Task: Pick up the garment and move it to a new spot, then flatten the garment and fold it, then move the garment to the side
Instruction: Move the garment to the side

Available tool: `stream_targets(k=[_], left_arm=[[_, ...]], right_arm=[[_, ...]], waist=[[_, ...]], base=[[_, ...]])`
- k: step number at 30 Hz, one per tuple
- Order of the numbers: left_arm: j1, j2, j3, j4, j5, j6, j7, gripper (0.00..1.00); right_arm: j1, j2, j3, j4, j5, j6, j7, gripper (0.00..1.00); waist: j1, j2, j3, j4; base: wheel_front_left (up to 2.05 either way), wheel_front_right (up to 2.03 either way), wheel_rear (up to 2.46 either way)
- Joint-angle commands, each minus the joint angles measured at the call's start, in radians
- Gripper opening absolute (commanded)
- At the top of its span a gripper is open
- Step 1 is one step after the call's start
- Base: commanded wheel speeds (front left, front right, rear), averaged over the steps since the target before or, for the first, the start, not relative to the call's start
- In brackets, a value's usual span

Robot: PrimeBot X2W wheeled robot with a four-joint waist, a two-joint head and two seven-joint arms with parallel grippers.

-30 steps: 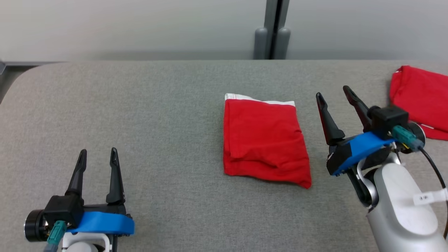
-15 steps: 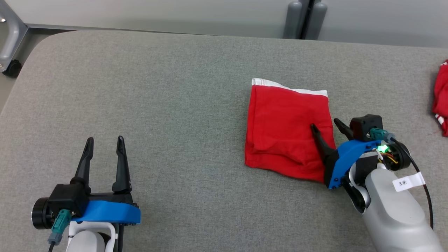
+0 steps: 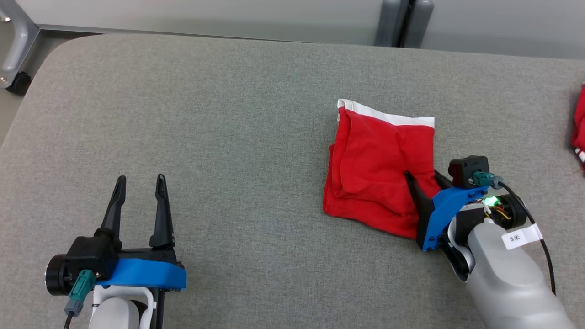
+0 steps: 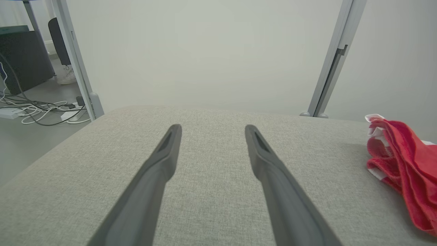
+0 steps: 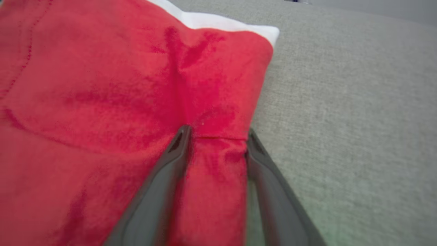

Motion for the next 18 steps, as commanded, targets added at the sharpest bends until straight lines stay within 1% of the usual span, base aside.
stream_targets(k=[1,7,13,18], left_arm=[[-0.012,-0.003,-0.002,0.002,0.000,-0.002,-0.004,1.00],[0.008,-0.003,0.007,0.002,-0.006,-0.001,-0.005,1.00],[-0.002,-0.002,0.013,-0.010,0.003,-0.006,-0.004,1.00],[-0.027,0.009,0.017,-0.024,0.012,-0.010,-0.005,1.00]], right_arm=[[0.009,0.011,0.022,0.026,0.003,0.003,0.001,0.00],[-0.008,-0.034,0.064,0.028,0.029,0.001,-0.071,0.00],[-0.014,-0.079,0.113,-0.013,0.040,0.001,-0.125,0.00],[0.002,-0.137,0.141,-0.066,0.033,0.001,-0.148,0.00]], waist=[[-0.0001,0.0000,-0.002,-0.003],[-0.0001,0.0000,-0.006,-0.046],[-0.0001,0.0000,0.015,-0.131],[-0.0001,0.0000,0.047,-0.201]], base=[[0.00,0.00,0.00],[0.00,0.00,0.00],[0.00,0.00,0.00],[0.00,0.00,0.00]])
